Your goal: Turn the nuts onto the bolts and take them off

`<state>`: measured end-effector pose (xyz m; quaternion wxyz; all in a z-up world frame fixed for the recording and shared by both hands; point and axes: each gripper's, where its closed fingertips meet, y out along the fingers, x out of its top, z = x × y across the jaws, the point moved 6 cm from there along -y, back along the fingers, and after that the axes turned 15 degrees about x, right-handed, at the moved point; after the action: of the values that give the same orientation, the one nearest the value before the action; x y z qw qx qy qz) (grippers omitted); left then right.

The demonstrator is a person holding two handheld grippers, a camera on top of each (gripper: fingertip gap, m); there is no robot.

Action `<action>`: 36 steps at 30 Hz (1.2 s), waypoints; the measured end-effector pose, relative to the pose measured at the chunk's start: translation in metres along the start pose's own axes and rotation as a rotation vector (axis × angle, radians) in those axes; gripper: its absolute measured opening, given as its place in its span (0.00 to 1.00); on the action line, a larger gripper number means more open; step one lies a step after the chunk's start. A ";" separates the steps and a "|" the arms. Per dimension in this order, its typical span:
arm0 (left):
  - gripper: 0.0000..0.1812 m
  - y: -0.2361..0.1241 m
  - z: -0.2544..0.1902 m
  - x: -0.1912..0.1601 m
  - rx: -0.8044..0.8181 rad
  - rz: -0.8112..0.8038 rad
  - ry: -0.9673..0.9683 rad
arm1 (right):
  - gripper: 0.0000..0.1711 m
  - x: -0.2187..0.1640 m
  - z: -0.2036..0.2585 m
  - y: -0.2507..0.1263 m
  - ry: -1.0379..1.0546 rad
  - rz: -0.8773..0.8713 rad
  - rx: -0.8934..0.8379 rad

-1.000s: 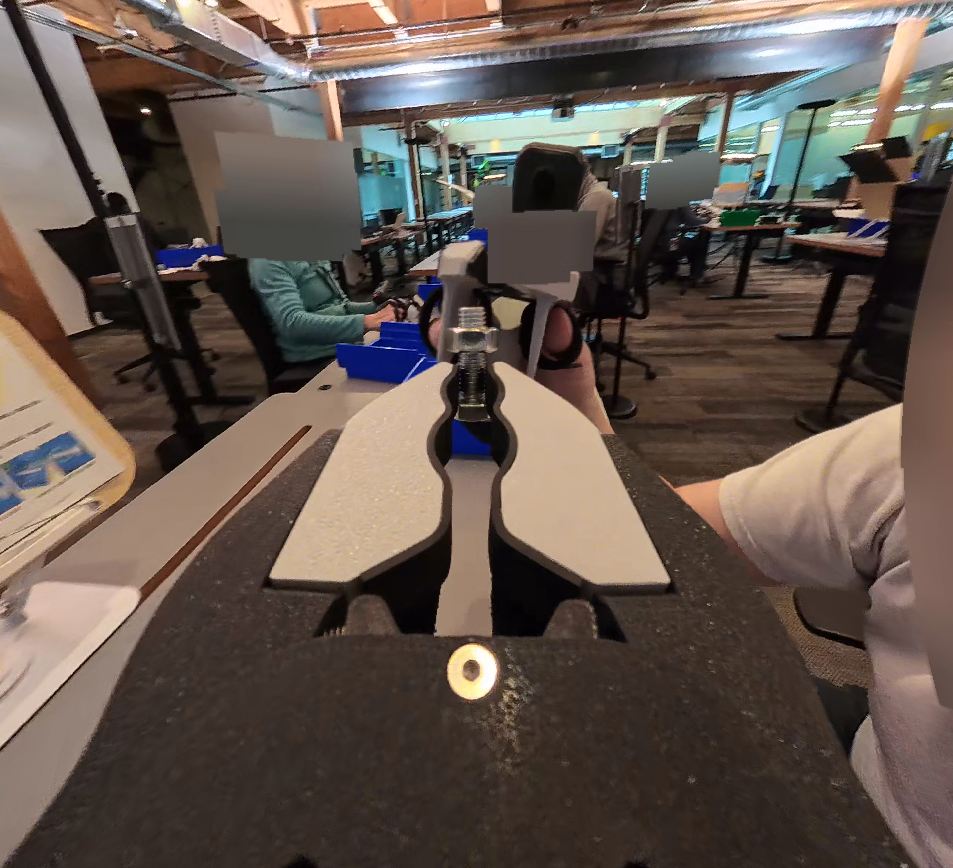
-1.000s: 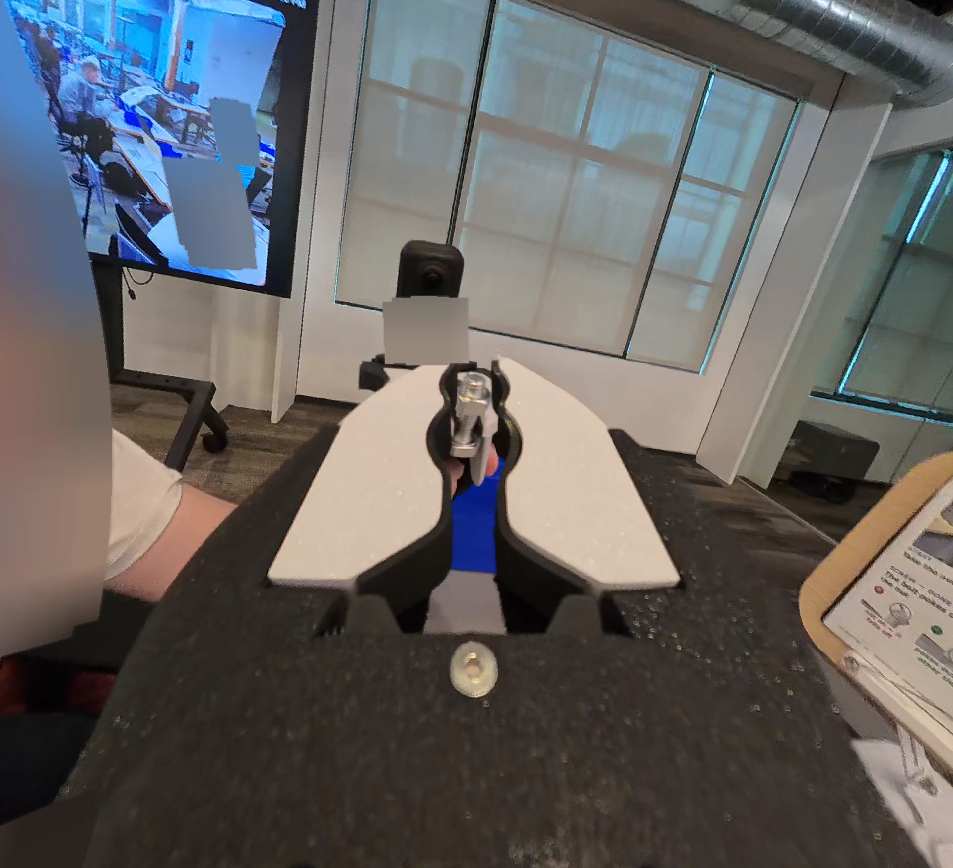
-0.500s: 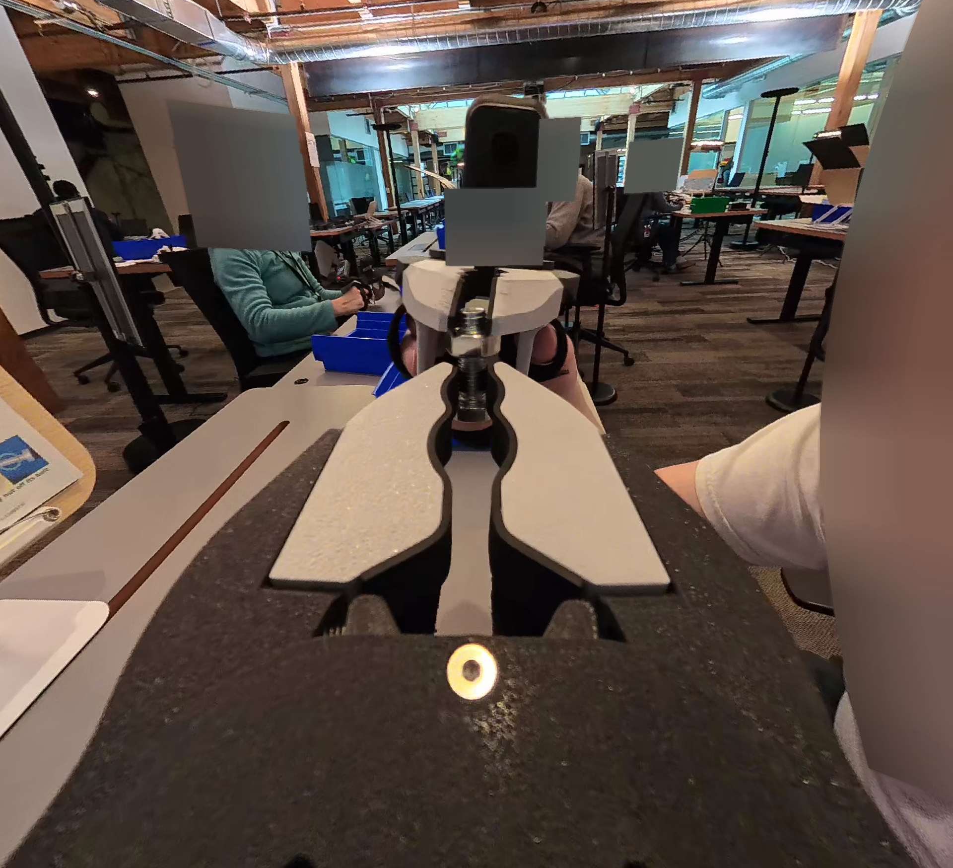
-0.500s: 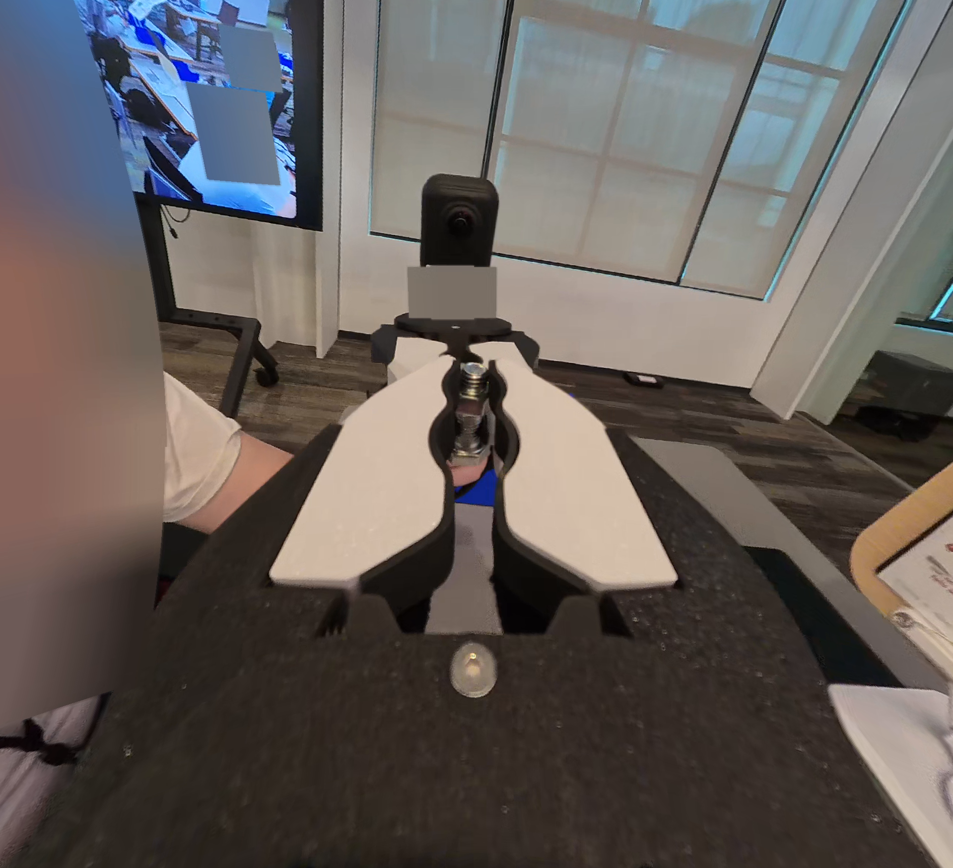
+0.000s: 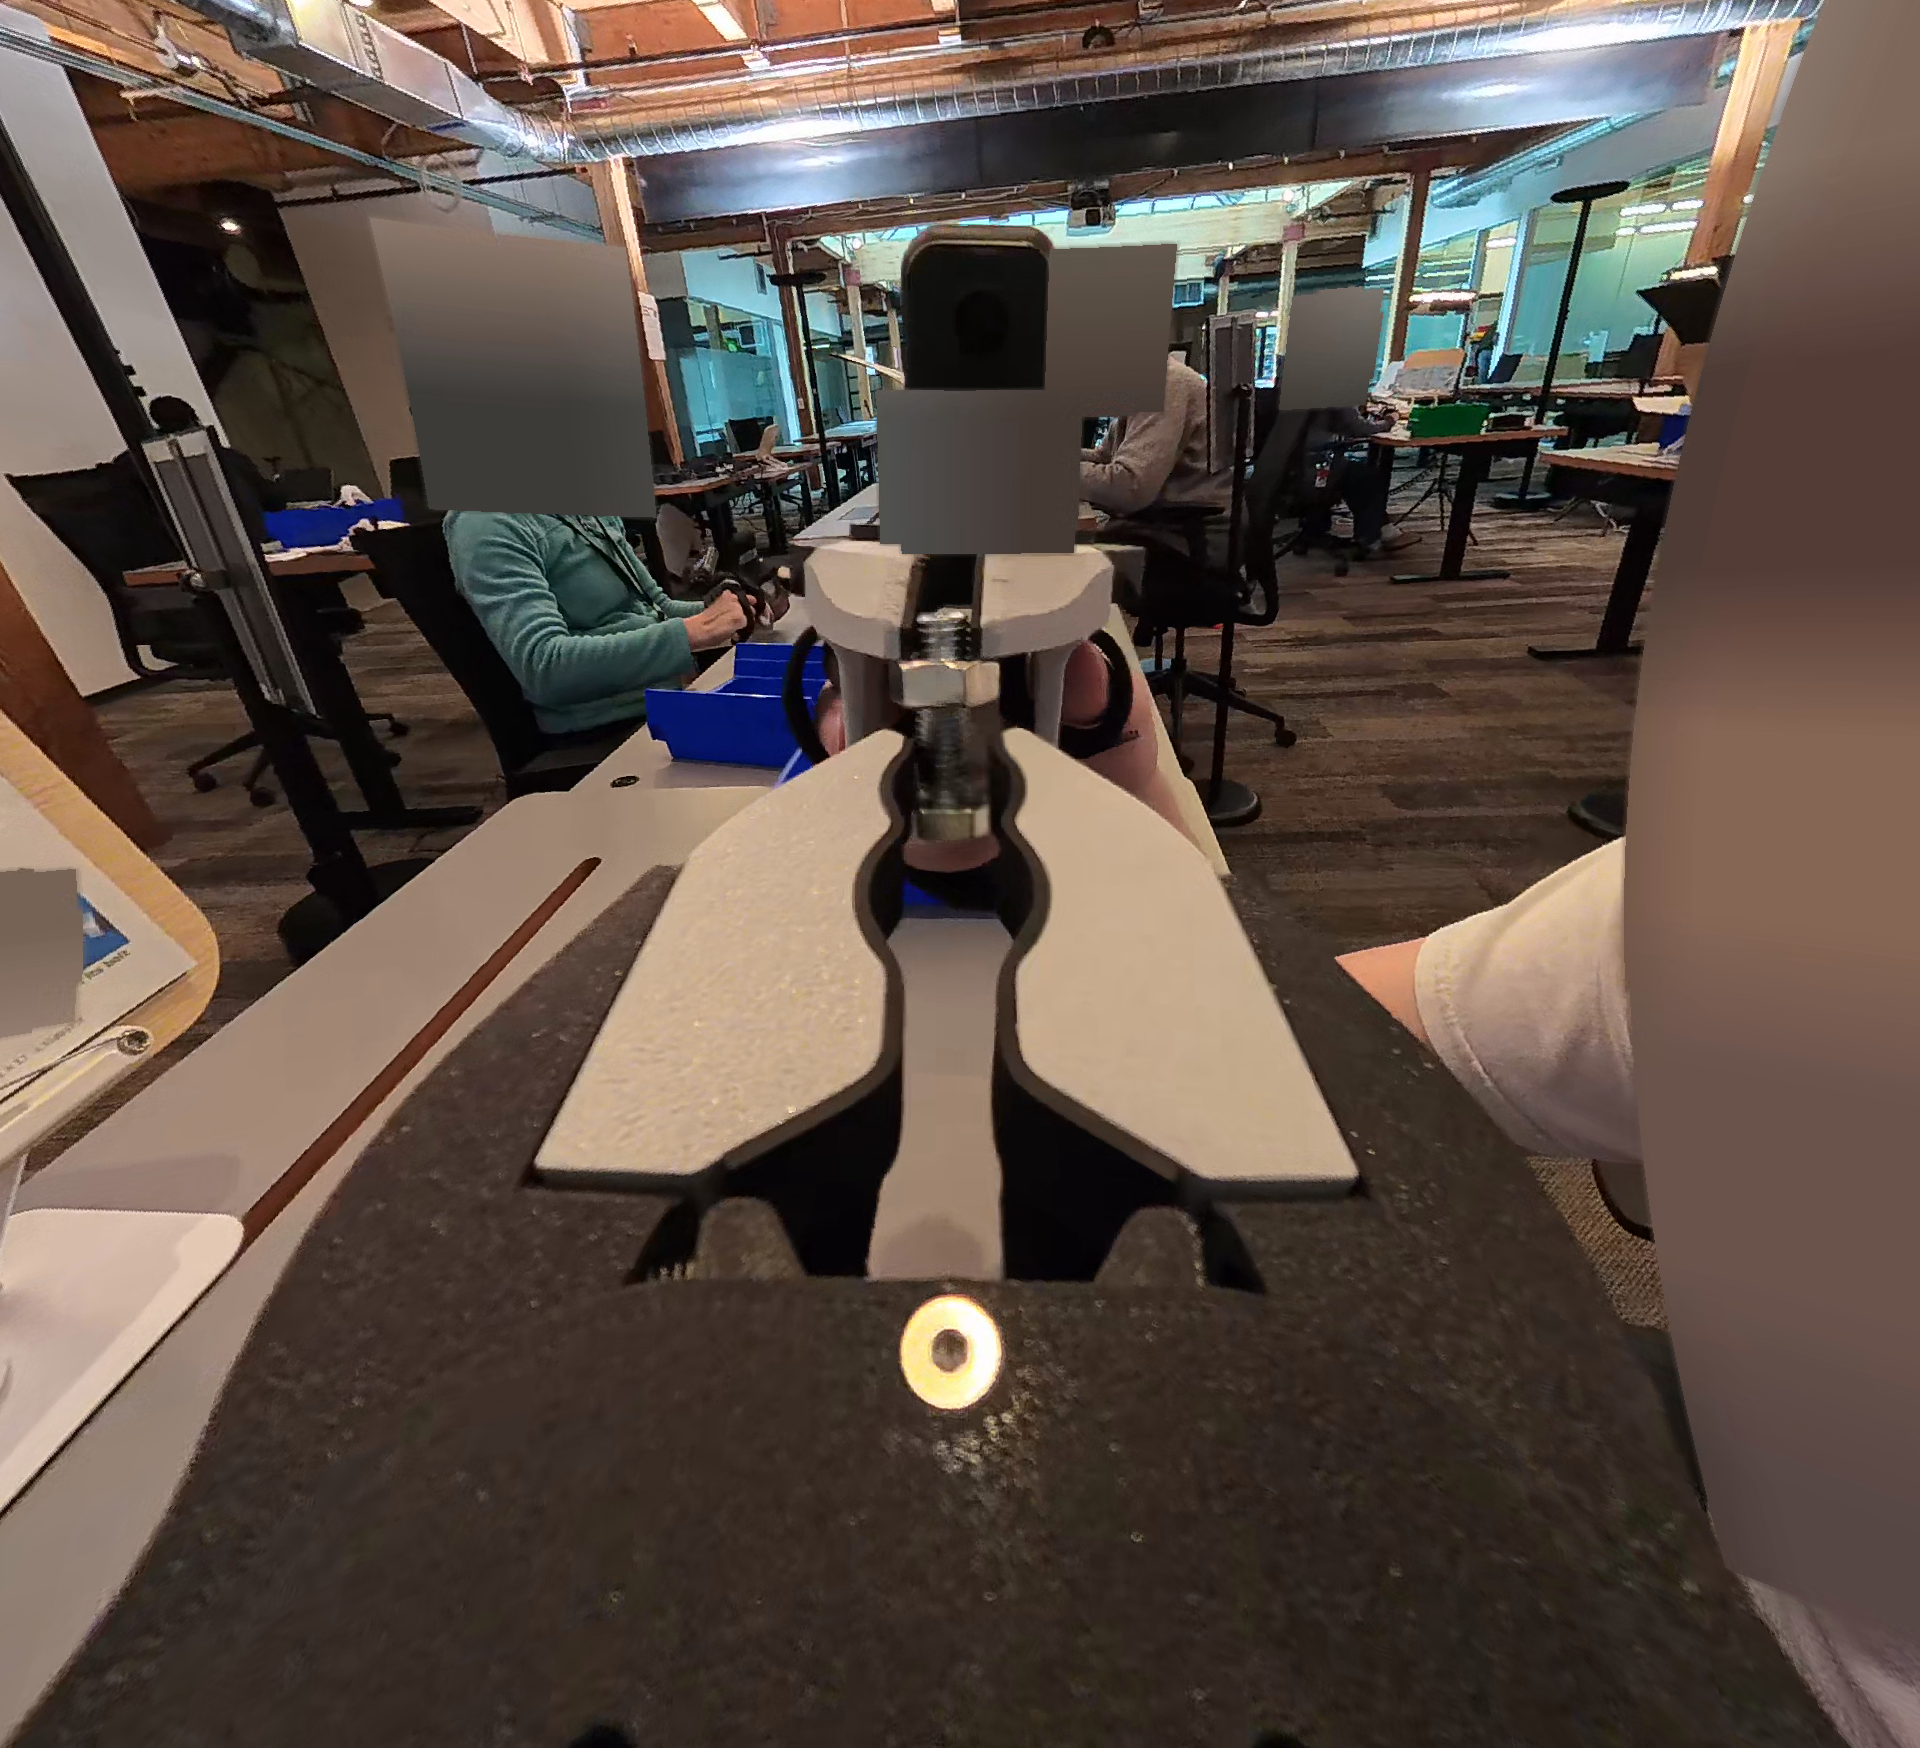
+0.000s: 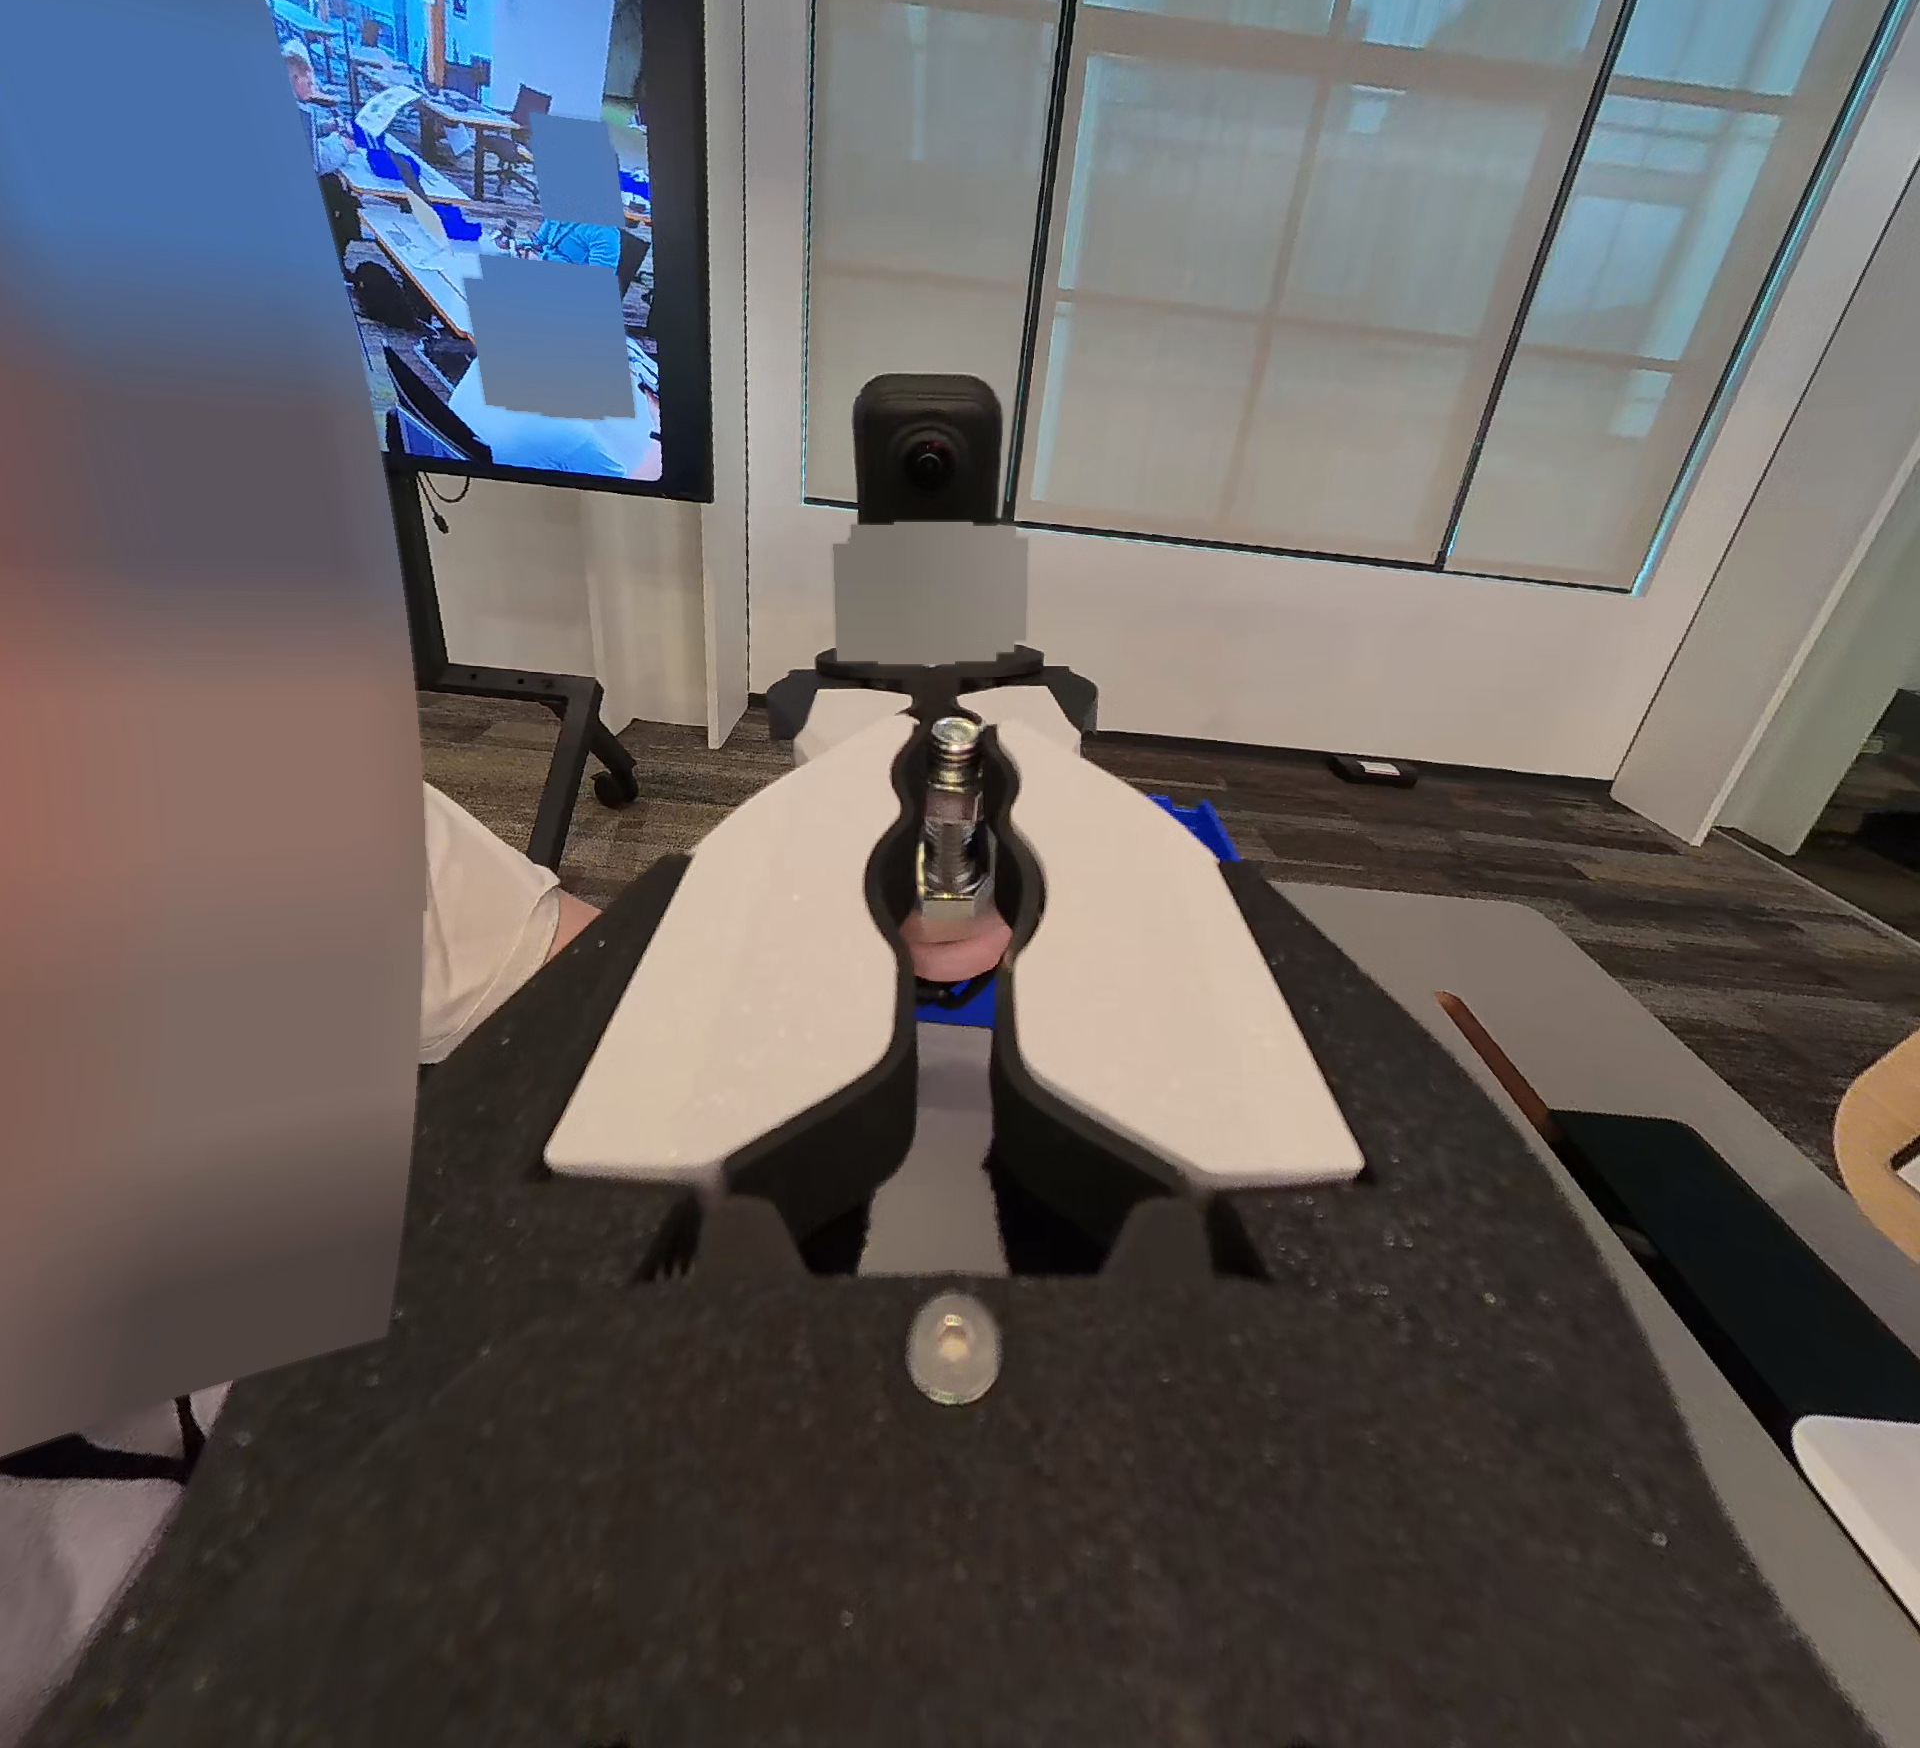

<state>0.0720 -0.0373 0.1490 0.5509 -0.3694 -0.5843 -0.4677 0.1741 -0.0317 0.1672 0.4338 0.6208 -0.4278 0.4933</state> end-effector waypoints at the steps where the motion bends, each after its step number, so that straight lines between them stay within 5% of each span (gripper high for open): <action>1: 0.11 0.000 0.000 -0.001 0.004 0.009 0.004 | 0.05 0.000 -0.001 -0.001 -0.004 -0.004 -0.010; 7: 0.25 -0.001 0.010 -0.010 0.098 0.107 0.061 | 0.05 0.001 -0.002 -0.004 -0.021 0.000 -0.021; 21: 0.21 0.009 0.003 -0.013 0.198 0.095 0.161 | 0.05 0.001 0.006 0.006 -0.258 0.129 -0.121; 36: 0.17 0.012 -0.002 -0.015 0.209 0.098 0.209 | 0.05 -0.002 0.008 0.013 -0.281 0.153 -0.106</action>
<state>0.0857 -0.0347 0.1360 0.6663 -0.2876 -0.5503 -0.4129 0.1637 -0.0428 0.1652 0.3632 0.6256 -0.5556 0.4099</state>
